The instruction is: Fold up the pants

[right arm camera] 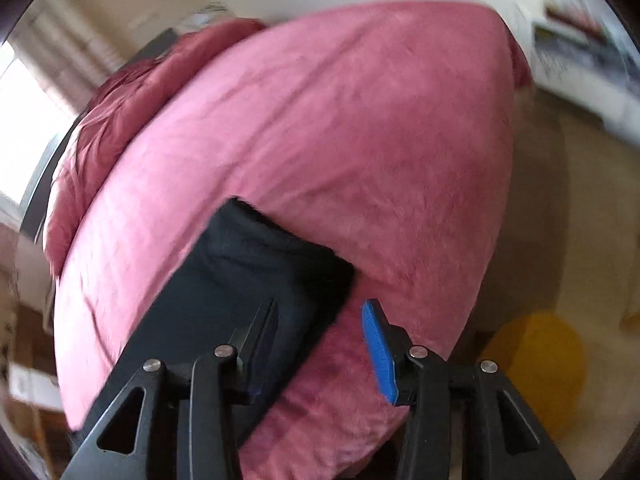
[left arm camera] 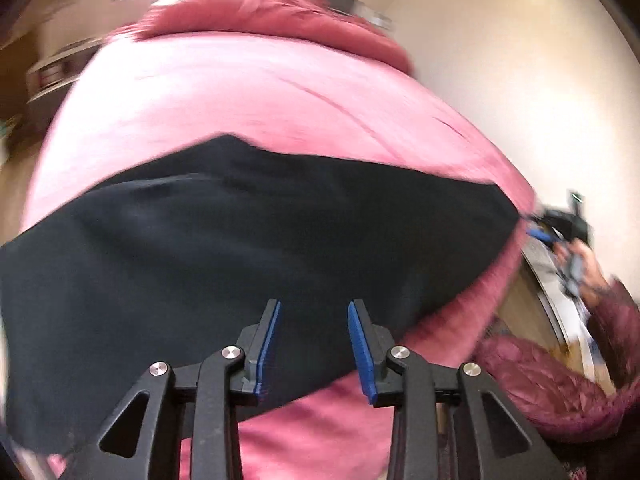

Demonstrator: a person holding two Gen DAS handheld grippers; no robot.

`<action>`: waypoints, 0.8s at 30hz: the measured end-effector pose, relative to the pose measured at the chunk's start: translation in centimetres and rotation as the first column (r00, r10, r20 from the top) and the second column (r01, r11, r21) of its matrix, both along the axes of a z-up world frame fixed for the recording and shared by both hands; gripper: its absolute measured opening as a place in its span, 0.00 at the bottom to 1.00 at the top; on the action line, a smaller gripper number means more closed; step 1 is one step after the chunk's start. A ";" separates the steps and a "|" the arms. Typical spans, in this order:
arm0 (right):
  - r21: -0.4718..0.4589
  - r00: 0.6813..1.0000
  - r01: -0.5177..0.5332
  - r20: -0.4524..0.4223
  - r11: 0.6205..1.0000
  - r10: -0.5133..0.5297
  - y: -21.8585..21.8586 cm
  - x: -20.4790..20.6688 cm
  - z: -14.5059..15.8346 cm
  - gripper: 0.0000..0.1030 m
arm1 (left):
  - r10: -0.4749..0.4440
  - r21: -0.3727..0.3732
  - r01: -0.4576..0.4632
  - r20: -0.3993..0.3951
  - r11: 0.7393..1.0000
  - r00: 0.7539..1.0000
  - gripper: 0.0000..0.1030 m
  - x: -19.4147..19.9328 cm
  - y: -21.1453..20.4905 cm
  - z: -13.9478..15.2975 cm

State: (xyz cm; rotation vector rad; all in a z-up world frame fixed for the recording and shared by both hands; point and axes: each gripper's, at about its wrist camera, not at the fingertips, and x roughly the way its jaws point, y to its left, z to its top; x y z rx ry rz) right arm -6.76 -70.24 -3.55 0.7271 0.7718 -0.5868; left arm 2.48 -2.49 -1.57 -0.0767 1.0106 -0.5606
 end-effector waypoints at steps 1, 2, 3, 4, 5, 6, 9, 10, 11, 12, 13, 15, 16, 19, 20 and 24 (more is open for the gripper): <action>-0.029 0.999 -0.042 -0.005 0.999 0.042 1.0 0.3 0.9 0.44 | 0.039 0.008 -0.039 -0.001 0.999 0.999 0.34 0.2 1.1 0.0; -0.043 0.994 -0.106 -0.005 0.993 0.106 2.4 0.9 1.7 0.44 | 0.080 0.008 -0.080 -0.002 0.997 0.997 0.34 0.2 2.3 0.0; -0.046 0.986 -0.166 0.000 0.985 0.166 3.7 1.6 2.2 0.44 | 0.122 0.009 -0.122 -0.003 0.992 0.992 0.34 0.3 3.6 -0.1; -0.052 0.967 -0.255 0.004 0.965 0.256 5.7 2.6 2.7 0.44 | 0.153 0.019 -0.153 -0.002 0.988 0.988 0.34 0.3 4.5 -0.1; -0.055 0.935 -0.355 -0.002 0.933 0.356 8.1 3.8 3.0 0.44 | 0.186 0.043 -0.186 0.003 0.982 0.982 0.34 0.2 5.4 -0.1; -0.058 0.903 -0.430 -0.012 0.901 0.430 10.3 4.7 3.1 0.44 | 0.234 0.079 -0.233 0.006 0.969 0.972 0.34 0.1 6.3 -0.3; -0.055 0.718 -0.696 -0.047 0.716 0.694 20.1 7.7 2.6 0.44 | 0.346 0.057 -0.343 -0.037 0.937 0.938 0.34 -0.2 9.5 -1.0; -0.050 0.667 -0.745 -0.053 0.665 0.744 22.6 8.2 2.3 0.44 | 0.375 0.062 -0.372 -0.045 0.926 0.926 0.34 -0.3 10.2 -1.3; -0.040 0.608 -0.794 -0.056 0.606 0.792 25.4 8.7 1.8 0.42 | 0.398 0.076 -0.394 -0.048 0.916 0.916 0.34 -0.4 10.8 -1.5; -0.014 0.530 -0.848 -0.053 0.530 0.846 28.9 9.4 1.1 0.42 | 0.432 0.094 -0.426 -0.055 0.900 0.900 0.34 -0.6 11.6 -1.9; -0.001 0.481 -0.877 -0.054 0.481 0.875 31.1 9.7 0.5 0.42 | 0.451 0.097 -0.444 -0.066 0.891 0.890 0.34 -0.8 12.0 -2.3; 0.015 0.380 -0.924 -0.077 0.382 0.922 35.6 10.2 -0.7 0.42 | 0.485 0.121 -0.473 -0.100 0.873 0.869 0.34 -1.1 12.8 -3.5; 0.036 0.333 -0.941 -0.097 0.338 0.938 37.5 10.3 -1.6 0.42 | 0.500 0.151 -0.483 -0.113 0.863 0.859 0.34 -1.0 13.3 -3.9; 0.098 0.222 -0.964 -0.214 0.247 0.951 41.4 10.9 -4.4 0.42 | 0.533 0.182 -0.510 -0.112 0.841 0.839 0.34 -1.2 14.3 -4.5; 0.095 0.193 -0.970 -0.248 0.222 0.949 42.1 10.8 -4.8 0.42 | 0.539 0.190 -0.516 -0.098 0.835 0.837 0.34 -1.2 14.5 -4.4; 0.073 0.171 -0.980 -0.169 0.185 0.971 42.4 12.6 -1.6 0.41 | 0.507 0.118 -0.503 -0.008 0.857 0.862 0.34 -1.4 13.4 -2.1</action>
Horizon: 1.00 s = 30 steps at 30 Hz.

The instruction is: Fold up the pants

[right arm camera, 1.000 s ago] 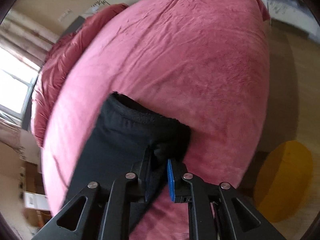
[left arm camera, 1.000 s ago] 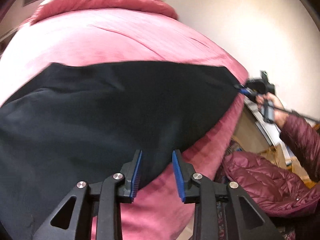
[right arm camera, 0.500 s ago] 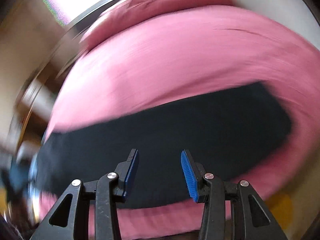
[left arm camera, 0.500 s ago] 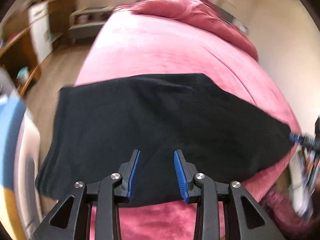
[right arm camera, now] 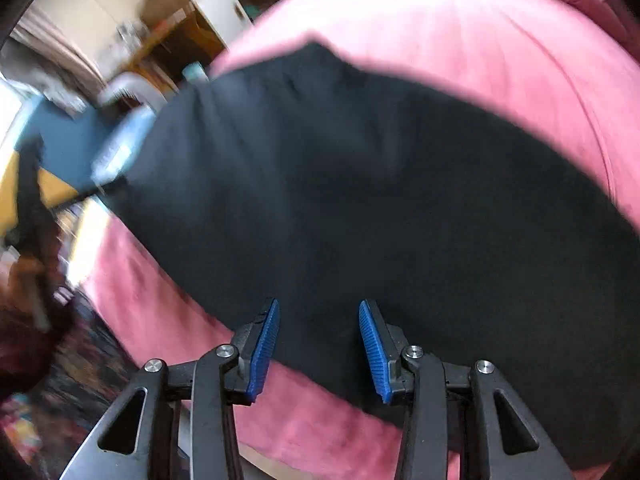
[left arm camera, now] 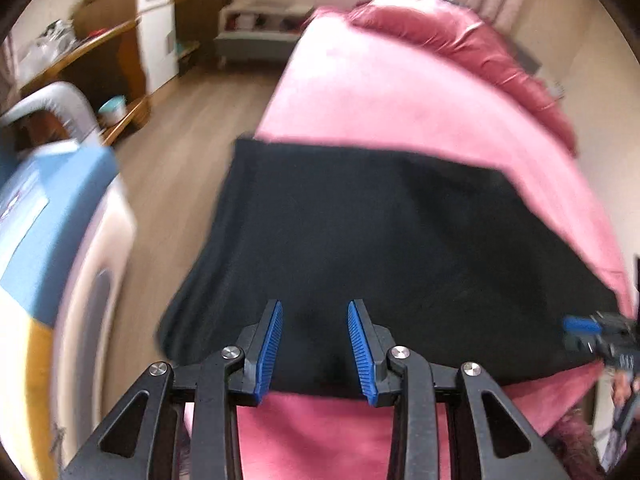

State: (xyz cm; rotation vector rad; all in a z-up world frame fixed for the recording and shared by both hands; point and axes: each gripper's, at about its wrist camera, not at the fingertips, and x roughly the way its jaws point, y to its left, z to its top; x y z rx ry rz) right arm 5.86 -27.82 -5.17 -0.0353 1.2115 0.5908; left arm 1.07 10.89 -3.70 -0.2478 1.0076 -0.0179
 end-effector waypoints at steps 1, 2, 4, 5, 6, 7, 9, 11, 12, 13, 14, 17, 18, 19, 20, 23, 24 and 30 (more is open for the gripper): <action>0.018 1.000 0.004 0.021 1.000 -0.005 0.0 0.7 0.8 0.41 | -0.026 0.003 0.026 0.026 1.000 0.999 0.34 0.1 -0.9 0.5; 0.036 0.999 0.011 0.038 0.999 -0.013 0.2 1.7 1.7 0.41 | -0.052 0.011 0.052 0.042 0.999 0.998 0.34 0.2 -1.6 0.8; 0.071 0.997 0.025 0.072 0.997 -0.030 1.0 4.5 3.0 0.41 | -0.118 0.027 0.117 0.068 0.993 0.991 0.35 0.4 -3.5 1.0; 0.074 0.996 0.032 0.086 0.997 -0.039 1.6 6.0 3.3 0.41 | -0.157 0.026 0.155 0.075 0.988 0.985 0.35 0.7 -4.7 0.9; 0.072 0.994 0.046 0.097 0.996 -0.053 2.3 7.9 3.5 0.41 | -0.176 0.020 0.175 0.074 0.984 0.982 0.35 0.7 -5.1 0.9; 0.070 0.994 0.053 0.095 0.996 -0.060 3.0 9.6 3.5 0.41 | -0.203 0.009 0.203 0.070 0.979 0.977 0.35 0.8 -5.8 0.7; 0.065 0.994 0.061 0.091 0.996 -0.067 4.4 12.5 3.1 0.41 | -0.237 0.010 0.237 0.075 0.971 0.969 0.35 0.3 -7.4 0.3; 0.067 0.997 0.054 0.049 0.996 -0.058 6.0 15.3 2.2 0.41 | -0.274 0.036 0.272 0.060 0.962 0.960 0.35 0.1 -8.5 -0.4; 0.058 0.998 0.055 0.035 0.997 -0.057 6.7 16.1 1.6 0.42 | -0.285 0.035 0.284 0.053 0.958 0.957 0.35 0.0 -8.8 -0.8; 0.046 0.999 0.043 0.015 0.998 -0.044 7.3 17.3 1.0 0.42 | -0.290 0.032 0.288 0.048 0.957 0.956 0.35 0.0 -9.0 -0.9; 0.039 1.000 0.025 -0.010 0.999 -0.025 7.8 18.3 0.5 0.41 | -0.293 0.032 0.292 0.041 0.956 0.955 0.36 -0.1 -9.0 -1.3; 0.015 0.998 -0.038 -0.052 0.999 0.038 10.0 19.0 -0.7 0.09 | -0.287 0.042 0.286 0.024 0.957 0.957 0.36 -0.3 -9.2 -1.7; -0.005 0.997 -0.067 -0.034 0.998 0.066 10.6 18.7 -0.8 0.09 | -0.283 0.042 0.282 0.024 0.959 0.959 0.36 -0.2 -9.1 -1.8; -0.038 0.995 -0.097 0.004 0.995 0.098 11.2 18.2 -0.5 0.09 | -0.273 0.043 0.271 0.023 0.962 0.962 0.36 -0.2 -8.9 -2.1; -0.052 0.993 -0.106 0.042 0.993 0.108 11.1 18.0 0.1 0.08 | -0.264 0.040 0.263 0.016 0.964 0.965 0.36 0.2 -8.9 -2.5; 0.009 0.997 0.009 0.083 1.000 -0.010 9.4 19.5 0.9 0.07 | -0.230 -0.014 0.230 -0.005 0.973 0.973 0.35 0.4 -8.2 -3.5; 0.004 0.997 0.031 0.075 1.000 -0.031 9.4 20.0 0.2 0.06 | -0.231 -0.011 0.231 -0.007 0.973 0.973 0.36 0.5 -8.3 -3.7; -0.026 0.994 0.061 0.088 0.998 -0.058 10.6 19.6 -2.1 0.10 | -0.192 -0.085 0.192 0.004 0.978 0.981 0.36 0.1 -6.2 -2.1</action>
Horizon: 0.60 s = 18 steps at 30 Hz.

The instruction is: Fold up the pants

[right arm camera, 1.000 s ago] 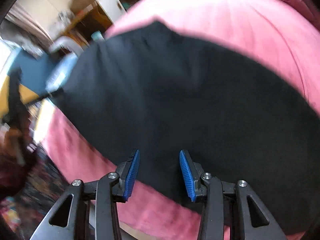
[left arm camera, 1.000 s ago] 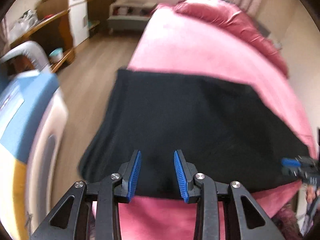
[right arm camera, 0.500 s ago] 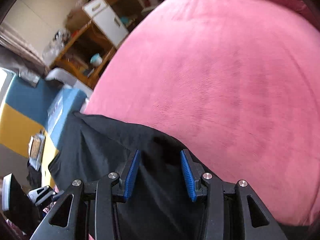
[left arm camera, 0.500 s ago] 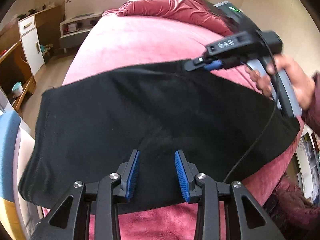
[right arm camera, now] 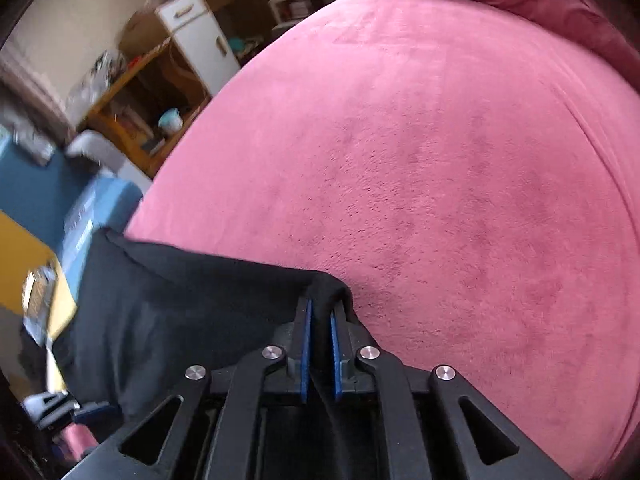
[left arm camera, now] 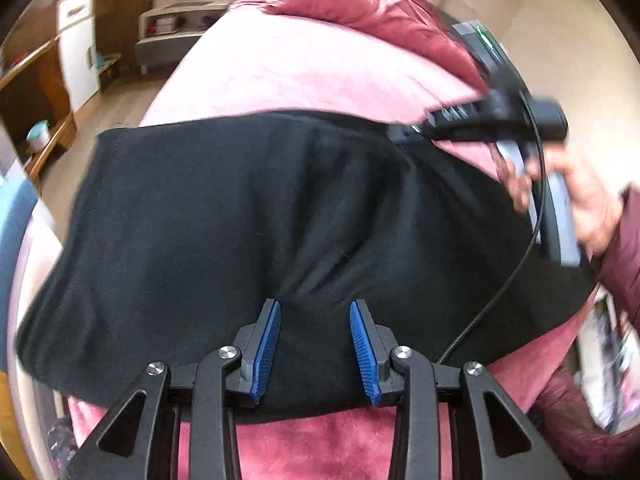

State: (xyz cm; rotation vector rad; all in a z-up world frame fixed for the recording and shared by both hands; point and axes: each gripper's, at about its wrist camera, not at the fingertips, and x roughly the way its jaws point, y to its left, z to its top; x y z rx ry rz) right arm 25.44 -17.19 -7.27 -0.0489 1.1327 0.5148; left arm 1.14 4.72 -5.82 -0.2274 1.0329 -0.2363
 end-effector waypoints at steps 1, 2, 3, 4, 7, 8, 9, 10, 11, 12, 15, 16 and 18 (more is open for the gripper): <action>0.009 1.000 0.004 0.008 1.000 -0.004 -0.2 -0.3 0.4 0.11 | 0.026 -0.013 -0.026 0.006 1.000 1.000 0.36 -0.3 1.1 0.5; 0.006 1.000 0.006 0.025 1.000 -0.006 -0.5 -0.6 1.1 0.16 | 0.058 -0.020 -0.058 0.016 0.998 0.998 0.36 -0.5 2.3 1.2; -0.007 0.999 0.012 0.049 1.000 -0.011 -0.6 -1.2 1.8 0.28 | 0.101 -0.013 -0.101 0.030 0.995 0.994 0.36 -0.8 3.8 1.9; -0.022 0.997 0.020 0.074 1.000 -0.018 -0.8 -1.8 2.4 0.35 | 0.144 -0.003 -0.144 0.041 0.990 0.989 0.36 -1.2 5.4 2.6; 0.014 0.991 0.019 0.135 1.000 -0.021 -0.8 -4.3 4.5 0.47 | 0.266 -0.012 -0.266 0.046 0.964 0.963 0.37 -2.3 10.6 4.0; 0.027 0.989 0.007 0.145 1.000 -0.011 -0.8 -5.2 5.1 0.47 | 0.311 -0.016 -0.311 0.033 0.950 0.950 0.37 -2.9 12.7 4.2; 0.044 0.989 -0.018 0.146 0.999 0.012 -0.5 -6.4 5.5 0.47 | 0.335 -0.018 -0.334 0.022 0.942 0.942 0.38 -3.0 13.9 3.9; 0.051 0.989 -0.037 0.145 0.998 0.029 -0.4 -7.5 5.8 0.47 | 0.356 -0.019 -0.356 0.009 0.934 0.934 0.41 -3.1 14.8 3.7; 0.053 0.988 -0.055 0.145 0.997 0.047 0.0 -8.6 5.8 0.47 | 0.374 -0.020 -0.374 -0.012 0.927 0.927 0.42 -3.4 15.9 3.5; 0.050 0.987 -0.084 0.142 0.995 0.076 0.7 -10.0 5.7 0.47 | 0.389 -0.030 -0.390 -0.041 0.920 0.921 0.43 -3.6 16.8 3.0; 0.034 0.983 -0.141 0.121 0.989 0.136 1.5 -13.4 5.0 0.47 | 0.393 -0.079 -0.400 -0.095 0.913 0.915 0.44 -3.6 17.2 1.8; 0.021 0.982 -0.153 0.113 0.988 0.150 2.3 -14.0 4.2 0.47 | 0.396 -0.086 -0.405 -0.103 0.910 0.912 0.44 -4.3 17.5 1.6; -0.009 0.979 -0.176 0.105 0.984 0.176 2.7 -16.0 3.3 0.47 | 0.392 -0.110 -0.407 -0.132 0.907 0.910 0.44 -3.9 17.6 0.9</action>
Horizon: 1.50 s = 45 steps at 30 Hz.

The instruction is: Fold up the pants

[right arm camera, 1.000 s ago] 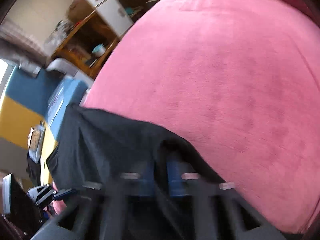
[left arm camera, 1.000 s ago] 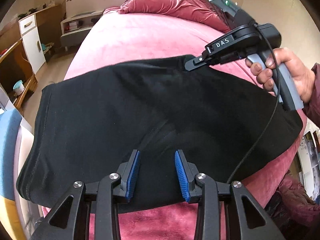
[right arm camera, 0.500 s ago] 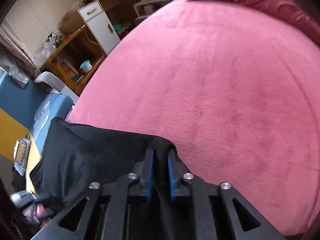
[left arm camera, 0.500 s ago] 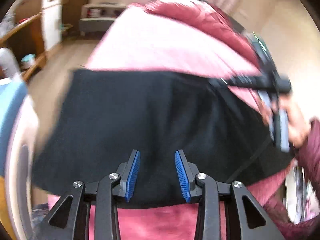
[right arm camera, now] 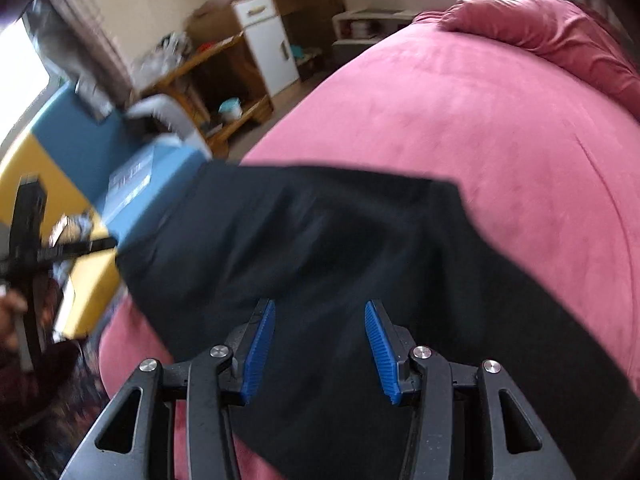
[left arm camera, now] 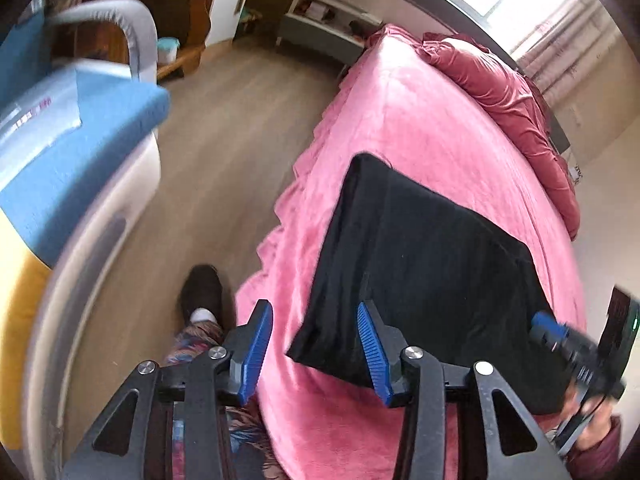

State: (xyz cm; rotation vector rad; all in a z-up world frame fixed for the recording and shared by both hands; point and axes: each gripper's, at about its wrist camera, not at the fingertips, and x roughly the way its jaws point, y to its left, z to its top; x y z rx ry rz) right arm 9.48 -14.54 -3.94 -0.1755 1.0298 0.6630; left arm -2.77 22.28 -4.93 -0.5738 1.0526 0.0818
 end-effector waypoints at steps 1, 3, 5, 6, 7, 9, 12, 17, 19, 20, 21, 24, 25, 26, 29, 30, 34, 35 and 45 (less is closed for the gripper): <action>-0.009 1.000 -0.012 -0.009 1.000 0.012 -0.3 -1.2 -0.7 0.47 | 0.013 -0.007 -0.013 -0.025 1.000 1.000 0.44 0.2 -0.1 -0.6; -0.028 1.000 -0.008 -0.021 1.000 0.007 -0.1 -2.5 -1.8 0.47 | 0.037 -0.005 -0.038 -0.066 0.999 0.997 0.43 0.2 -0.8 -1.7; -0.040 0.999 0.009 -0.048 0.999 -0.010 -0.4 -3.4 -3.1 0.47 | 0.040 0.002 -0.040 -0.087 0.999 0.995 0.41 0.9 -1.1 -2.5; -0.050 0.998 0.021 -0.053 0.999 -0.024 -1.0 -3.5 -3.4 0.47 | 0.035 0.016 -0.034 -0.090 0.999 0.995 0.40 0.8 -1.4 -2.7; -0.068 0.997 0.041 -0.061 0.997 -0.046 -1.5 -3.8 -4.0 0.47 | 0.025 0.055 -0.019 -0.098 0.998 0.995 0.40 0.8 -1.8 -2.7; -0.081 0.994 0.072 -0.071 0.994 -0.078 -2.3 -4.2 -4.6 0.46 | 0.006 0.142 0.012 -0.123 0.990 0.992 0.40 0.9 -2.7 -2.8; -0.087 0.993 0.089 -0.068 0.992 -0.095 -3.3 -4.9 -5.4 0.46 | 0.009 0.201 0.017 -0.126 0.979 0.992 0.40 0.8 -3.3 -2.2; -0.006 0.987 0.142 -0.078 0.990 -0.142 -4.9 -5.2 -4.4 0.46 | -0.031 0.380 0.024 0.011 0.925 0.999 0.40 0.6 -6.1 2.0; 0.035 0.983 0.178 -0.059 0.983 -0.175 -6.4 -5.3 -3.4 0.46 | -0.104 0.386 0.063 0.085 0.920 0.991 0.40 0.5 -8.2 3.8; 0.051 0.979 0.200 -0.045 0.978 -0.198 -7.3 -5.3 -2.7 0.46 | -0.147 0.386 0.092 0.116 0.918 0.982 0.41 0.4 -9.4 4.5; 0.065 0.974 0.228 -0.032 0.971 -0.226 -8.3 -5.3 -2.2 0.46 | -0.203 0.382 0.133 0.147 0.915 0.968 0.42 0.5 -11.1 5.2; 0.096 0.948 0.317 -0.001 0.944 -0.318 -11.4 -5.0 -0.9 0.46 | -0.319 0.362 0.245 0.161 0.899 0.934 0.42 1.0 -15.0 5.3; 0.094 0.936 0.349 0.011 0.933 -0.351 -12.7 -4.8 -0.6 0.46 | -0.351 0.352 0.278 0.162 0.894 0.922 0.43 1.2 -16.2 5.0; 0.086 0.925 0.376 0.017 0.922 -0.379 -13.6 -4.7 -0.4 0.46 | -0.379 0.344 0.309 0.157 0.886 0.912 0.43 1.4 -17.6 4.7; 0.058 0.881 0.470 0.020 0.881 -0.472 -17.5 -4.2 -0.2 0.46 | -0.468 0.329 0.405 0.139 0.853 0.873 0.43 2.1 -21.6 3.7; 0.046 0.864 0.501 0.023 0.864 -0.502 -18.6 -4.4 -0.2 0.46 | -0.507 0.329 0.444 0.134 0.833 0.851 0.43 2.2 -23.3 3.3; 0.073 0.771 0.636 -0.021 0.768 -0.637 -24.9 -6.1 -0.4 0.46 | -0.605 0.335 0.546 0.099 0.768 0.790 0.44 2.4 -27.2 1.8; 0.091 0.737 0.675 -0.041 0.732 -0.675 -27.0 -6.8 -0.3 0.46 | -0.618 0.337 0.561 0.085 0.756 0.781 0.44 2.5 -28.0 1.5; 0.255 0.370 0.913 -0.195 0.317 -0.908 -42.6 -14.0 -0.8 0.46 | -0.659 0.389 0.601 0.022 0.699 0.752 0.45 2.5 -32.3 -1.1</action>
